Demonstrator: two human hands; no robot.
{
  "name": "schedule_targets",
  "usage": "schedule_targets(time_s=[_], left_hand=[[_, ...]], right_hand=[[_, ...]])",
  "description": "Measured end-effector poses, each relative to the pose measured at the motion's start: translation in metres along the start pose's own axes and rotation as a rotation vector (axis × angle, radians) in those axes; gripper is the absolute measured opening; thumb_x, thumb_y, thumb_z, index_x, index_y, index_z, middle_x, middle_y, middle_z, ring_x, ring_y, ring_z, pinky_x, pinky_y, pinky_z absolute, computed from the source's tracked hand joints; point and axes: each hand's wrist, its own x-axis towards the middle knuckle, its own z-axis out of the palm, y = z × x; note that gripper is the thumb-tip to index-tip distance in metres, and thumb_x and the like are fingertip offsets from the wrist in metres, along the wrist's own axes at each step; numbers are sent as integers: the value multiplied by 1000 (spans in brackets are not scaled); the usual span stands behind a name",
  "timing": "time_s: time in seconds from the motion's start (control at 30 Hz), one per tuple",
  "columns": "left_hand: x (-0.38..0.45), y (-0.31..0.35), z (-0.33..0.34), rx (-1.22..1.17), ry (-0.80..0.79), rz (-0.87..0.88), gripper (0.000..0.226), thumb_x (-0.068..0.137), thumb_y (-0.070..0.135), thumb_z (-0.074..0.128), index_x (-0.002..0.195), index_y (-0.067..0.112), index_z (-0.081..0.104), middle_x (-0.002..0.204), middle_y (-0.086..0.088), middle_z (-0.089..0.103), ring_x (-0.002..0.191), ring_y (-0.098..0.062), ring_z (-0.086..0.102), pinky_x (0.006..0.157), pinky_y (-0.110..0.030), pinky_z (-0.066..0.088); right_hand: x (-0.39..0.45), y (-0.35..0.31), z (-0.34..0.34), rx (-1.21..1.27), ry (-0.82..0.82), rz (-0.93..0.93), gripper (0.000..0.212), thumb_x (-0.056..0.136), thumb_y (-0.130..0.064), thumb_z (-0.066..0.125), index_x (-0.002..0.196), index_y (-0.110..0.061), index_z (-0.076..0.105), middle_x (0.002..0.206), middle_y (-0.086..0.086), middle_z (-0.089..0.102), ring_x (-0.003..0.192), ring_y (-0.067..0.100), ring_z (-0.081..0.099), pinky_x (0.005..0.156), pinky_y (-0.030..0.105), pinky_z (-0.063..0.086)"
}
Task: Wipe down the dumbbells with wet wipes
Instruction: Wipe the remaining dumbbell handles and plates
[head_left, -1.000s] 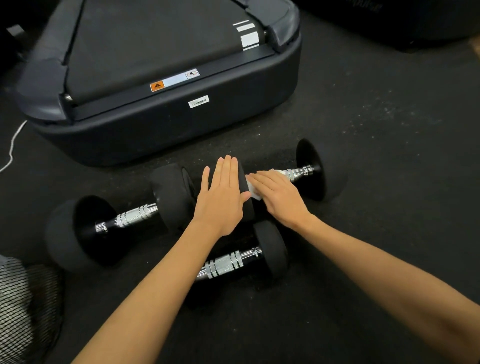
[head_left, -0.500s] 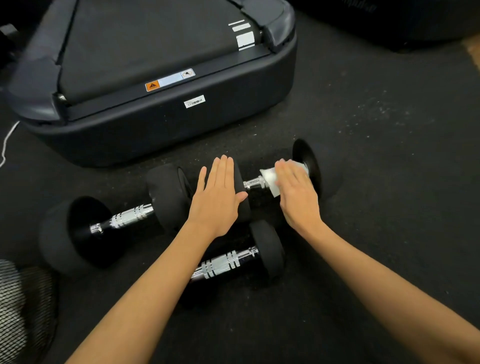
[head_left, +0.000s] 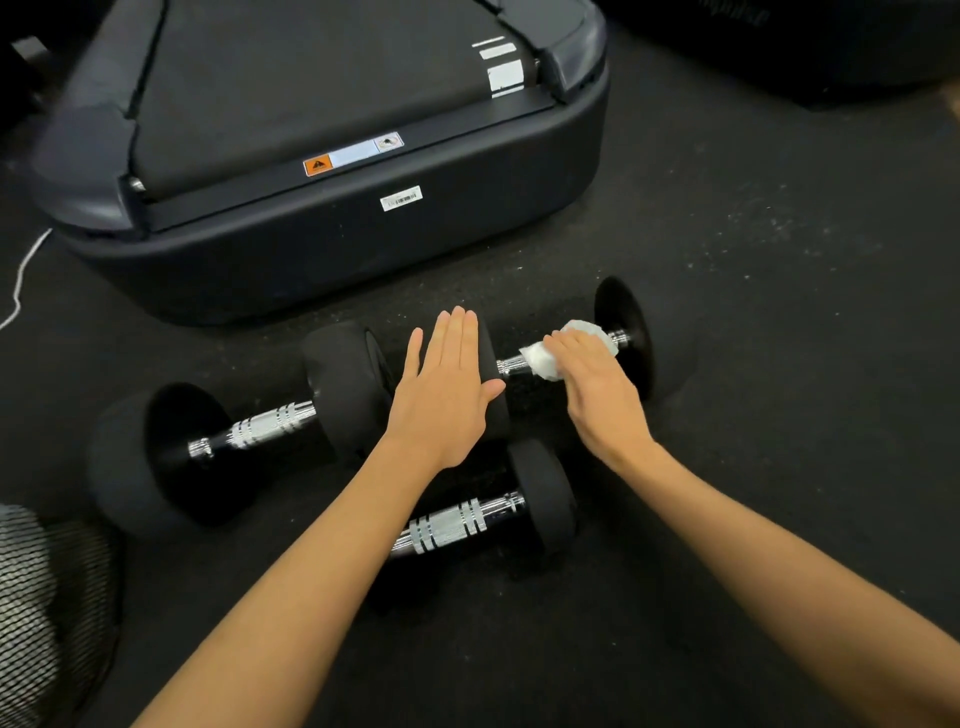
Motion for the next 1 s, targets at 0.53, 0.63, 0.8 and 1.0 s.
schedule_targets(time_s=[0.53,0.63,0.8,1.0], left_hand=[[-1,1,-1,51,-13,2,74,103,48,21,155,3,-8,165,-13,-4,152,-25,-5,123,-46,2],[-2,1,0,52,-20,3,74,102,48,20,155,3,-8,165,-12,-5,152,-25,-5,123,-46,2],[0,1,-3,31,-18,-2,73,103,48,20,155,4,-8,165,-12,-4,152,-25,-5,123,-47,2],[-1,-4,-13,-206,22,5,76,102,46,39,157,8,5,165,-8,9,152,-21,5,123,-43,1]], right_hand=[[39,-31,5,-64,-287,-216,16,94,-19,47,86,-13,59,84,2,67,81,25,63,77,36,42],[24,-8,-6,12,-126,-211,30,97,-23,48,118,-16,68,114,-3,70,109,14,62,100,31,42],[19,-26,4,65,-104,-183,31,90,-11,60,120,-14,68,119,0,69,116,18,60,103,34,43],[23,-40,-36,455,-66,177,17,92,-16,62,102,-20,74,96,-8,73,91,10,68,81,28,52]])
